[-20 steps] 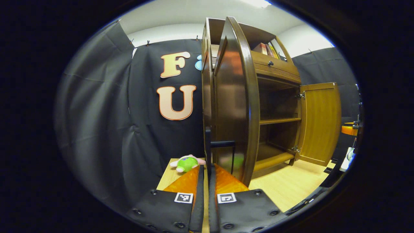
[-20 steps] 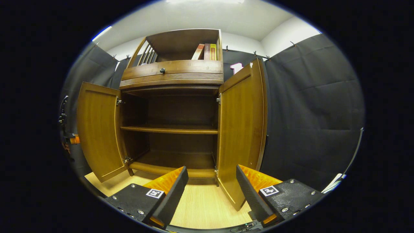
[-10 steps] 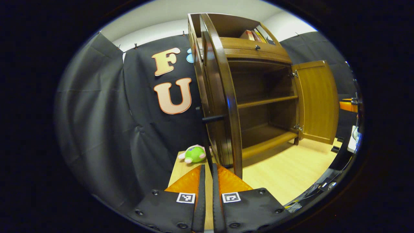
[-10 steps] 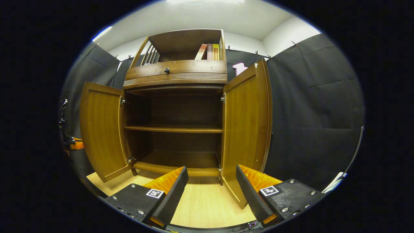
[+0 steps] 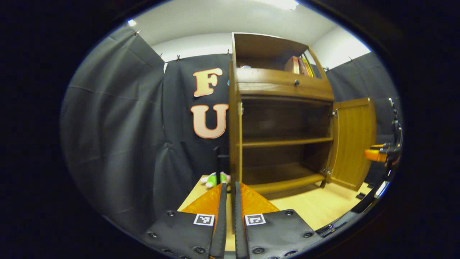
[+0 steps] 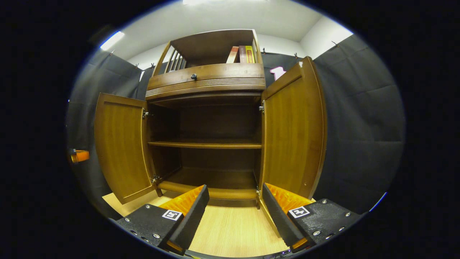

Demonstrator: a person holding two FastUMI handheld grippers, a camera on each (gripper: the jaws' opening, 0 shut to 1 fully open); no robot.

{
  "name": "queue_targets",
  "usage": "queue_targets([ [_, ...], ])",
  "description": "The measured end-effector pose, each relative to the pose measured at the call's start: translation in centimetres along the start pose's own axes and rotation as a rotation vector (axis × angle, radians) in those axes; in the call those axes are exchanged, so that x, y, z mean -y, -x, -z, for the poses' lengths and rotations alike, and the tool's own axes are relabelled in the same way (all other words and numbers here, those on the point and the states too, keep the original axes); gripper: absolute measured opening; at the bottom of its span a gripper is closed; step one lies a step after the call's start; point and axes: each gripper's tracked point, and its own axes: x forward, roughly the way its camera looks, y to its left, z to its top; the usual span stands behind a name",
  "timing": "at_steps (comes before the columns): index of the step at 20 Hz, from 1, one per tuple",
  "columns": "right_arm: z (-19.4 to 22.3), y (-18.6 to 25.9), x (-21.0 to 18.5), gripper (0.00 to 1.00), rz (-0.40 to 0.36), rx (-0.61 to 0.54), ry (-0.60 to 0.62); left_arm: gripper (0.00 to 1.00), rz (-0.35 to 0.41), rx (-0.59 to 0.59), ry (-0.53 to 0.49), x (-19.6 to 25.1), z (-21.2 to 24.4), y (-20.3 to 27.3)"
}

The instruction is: Open the right door of the double-door shoe cabinet with the right hand, and open the left door with the left hand.

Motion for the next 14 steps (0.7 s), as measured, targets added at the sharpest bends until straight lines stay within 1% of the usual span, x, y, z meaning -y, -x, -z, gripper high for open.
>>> queue_targets([
  [1,-0.1,-0.2,-0.2,0.92,-0.014,0.001,0.005,0.17,0.008,0.032,0.016,1.7,-1.2,-0.4],
  [2,-0.3,-0.3,-0.3,1.00,-0.027,0.005,0.007,0.19,0.000,0.060,0.025,3.2,-2.4,-0.9],
  [3,-0.5,-0.3,-0.5,1.00,-0.043,0.011,0.005,0.17,-0.010,0.077,0.031,4.7,-3.0,-1.7],
  [6,-1.2,-0.2,-0.5,1.00,-0.066,0.030,-0.018,0.17,0.011,0.129,0.063,10.6,-4.7,-4.0],
  [8,-1.8,0.1,-0.1,1.00,-0.074,0.043,-0.033,0.18,0.033,0.125,0.119,14.4,-4.3,-5.7],
  [10,-2.5,0.8,0.7,1.00,-0.078,0.060,-0.051,0.18,0.017,0.099,0.137,16.0,-3.2,-7.2],
  [12,-2.5,1.4,1.9,1.00,-0.064,0.071,-0.050,0.18,-0.002,0.071,0.153,17.0,-2.0,-8.2],
  [13,-2.7,1.7,2.6,1.00,-0.055,0.075,-0.042,0.18,-0.001,0.055,0.155,17.7,-1.1,-8.6],
  [14,-2.6,1.8,3.2,1.00,-0.046,0.079,-0.030,0.25,-0.012,0.045,0.149,18.1,-0.5,-8.8],
])
